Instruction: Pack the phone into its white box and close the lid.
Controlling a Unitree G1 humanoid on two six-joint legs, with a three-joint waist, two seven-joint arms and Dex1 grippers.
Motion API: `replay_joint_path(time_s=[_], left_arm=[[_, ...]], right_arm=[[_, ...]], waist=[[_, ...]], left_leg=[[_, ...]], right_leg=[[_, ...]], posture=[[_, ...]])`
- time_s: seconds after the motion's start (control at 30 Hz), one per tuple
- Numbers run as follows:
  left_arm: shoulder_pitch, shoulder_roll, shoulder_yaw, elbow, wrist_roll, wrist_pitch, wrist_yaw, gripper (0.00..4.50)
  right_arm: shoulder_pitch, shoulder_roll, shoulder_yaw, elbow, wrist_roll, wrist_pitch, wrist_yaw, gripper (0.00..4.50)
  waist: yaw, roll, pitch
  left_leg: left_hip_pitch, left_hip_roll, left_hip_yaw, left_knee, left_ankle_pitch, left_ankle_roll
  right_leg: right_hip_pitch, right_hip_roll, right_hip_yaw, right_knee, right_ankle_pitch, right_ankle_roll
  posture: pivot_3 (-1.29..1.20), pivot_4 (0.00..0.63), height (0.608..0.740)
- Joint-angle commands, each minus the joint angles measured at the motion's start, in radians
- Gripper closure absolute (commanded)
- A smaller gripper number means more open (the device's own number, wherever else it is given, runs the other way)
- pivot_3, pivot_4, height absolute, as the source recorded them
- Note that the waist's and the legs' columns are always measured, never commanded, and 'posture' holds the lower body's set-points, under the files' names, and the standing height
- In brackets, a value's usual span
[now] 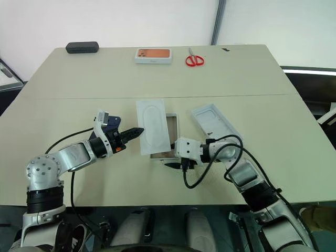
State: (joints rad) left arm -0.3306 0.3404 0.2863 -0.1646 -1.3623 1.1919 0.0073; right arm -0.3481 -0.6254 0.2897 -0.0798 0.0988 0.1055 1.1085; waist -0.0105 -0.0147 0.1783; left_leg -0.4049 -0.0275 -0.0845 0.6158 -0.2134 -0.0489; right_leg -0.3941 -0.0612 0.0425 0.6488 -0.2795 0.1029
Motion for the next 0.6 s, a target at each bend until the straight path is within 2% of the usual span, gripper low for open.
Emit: replay_joint_path(time_s=[0.03,0.2,0.43,0.53,0.6], left_arm=[[-0.014,0.001,-0.018,-0.02,-0.003,-0.013,-0.018,4.5],[-0.044,-0.016,-0.07,0.032,0.057,-0.023,-0.035,4.5],[-0.077,-0.028,-0.099,0.059,0.12,-0.026,-0.074,4.5],[-0.089,-0.035,-0.09,0.075,0.105,-0.006,-0.085,3.53],[-0.095,-0.032,-0.089,0.079,0.114,0.001,-0.078,2.56]], right_arm=[[0.002,-0.05,-0.115,-0.055,0.084,0.027,0.014,1.62],[-0.007,-0.086,-0.215,0.032,0.116,0.023,-0.006,1.62],[0.008,-0.077,-0.219,0.028,0.114,0.016,-0.019,1.62],[0.015,-0.069,-0.218,0.023,0.11,0.01,-0.035,1.56],[0.016,-0.066,-0.216,0.024,0.11,0.009,-0.04,1.56]], waist=[[0.0,0.0,0.0],[-0.001,0.0,0.0],[-0.003,0.0,0.0],[-0.002,0.0,0.0],[-0.002,0.0,0.0]], left_leg=[[0.0,0.0,0.0,0.0,0.0,0.0],[0.0,0.0,0.001,0.0,0.0,0.0],[0.0,0.0,0.002,0.0,0.0,0.0],[0.0,0.0,0.002,0.0,0.0,0.0],[-0.001,0.0,0.001,0.0,0.0,0.0]], right_leg=[[0.0,0.0,0.0,0.0,0.0,0.0],[0.0,0.001,0.0,0.0,0.0,0.0],[0.0,0.001,0.0,0.0,0.0,0.0],[0.0,0.001,0.0,0.0,0.0,0.0],[0.0,0.001,0.0,0.0,0.0,0.0]], posture=[[0.0,0.15,0.74],[0.0,0.15,0.74],[0.0,0.15,0.74],[0.0,0.15,0.74],[0.0,0.15,0.74]])
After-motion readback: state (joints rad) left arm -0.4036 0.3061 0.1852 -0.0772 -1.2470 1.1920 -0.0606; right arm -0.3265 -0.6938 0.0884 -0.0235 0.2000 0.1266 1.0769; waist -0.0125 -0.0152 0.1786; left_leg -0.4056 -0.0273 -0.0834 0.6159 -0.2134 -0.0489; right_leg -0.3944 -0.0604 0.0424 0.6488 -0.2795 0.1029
